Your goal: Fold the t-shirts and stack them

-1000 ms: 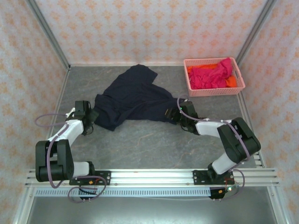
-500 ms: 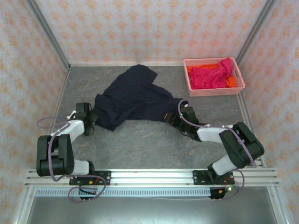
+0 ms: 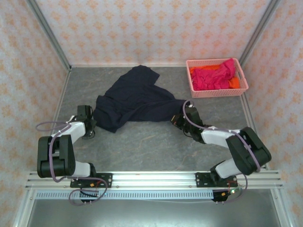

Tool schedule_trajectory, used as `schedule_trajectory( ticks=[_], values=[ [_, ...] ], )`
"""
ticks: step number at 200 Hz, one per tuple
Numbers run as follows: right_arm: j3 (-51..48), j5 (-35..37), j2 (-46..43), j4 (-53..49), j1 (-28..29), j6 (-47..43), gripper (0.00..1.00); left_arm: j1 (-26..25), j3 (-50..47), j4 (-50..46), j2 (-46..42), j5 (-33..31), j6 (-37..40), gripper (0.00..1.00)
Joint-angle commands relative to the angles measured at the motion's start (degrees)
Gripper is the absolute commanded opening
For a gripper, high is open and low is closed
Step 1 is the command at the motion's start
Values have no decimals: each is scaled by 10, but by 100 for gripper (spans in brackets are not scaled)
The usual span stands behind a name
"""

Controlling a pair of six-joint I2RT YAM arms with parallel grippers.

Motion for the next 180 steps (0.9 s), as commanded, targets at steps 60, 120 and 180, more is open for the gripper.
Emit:
schedule_trajectory(
  ticks=[60,120,180],
  values=[
    [20,18,-34,-38,-8,-9,0,-16,0,119,20,107,-33,65],
    [18,22,-54,-55,-11,-11,0,-14,-2,144,76,102,-44,32],
    [51,27,-128,-120,-18,-40,0,-14,20,78,-50,41,-6,0]
  ],
)
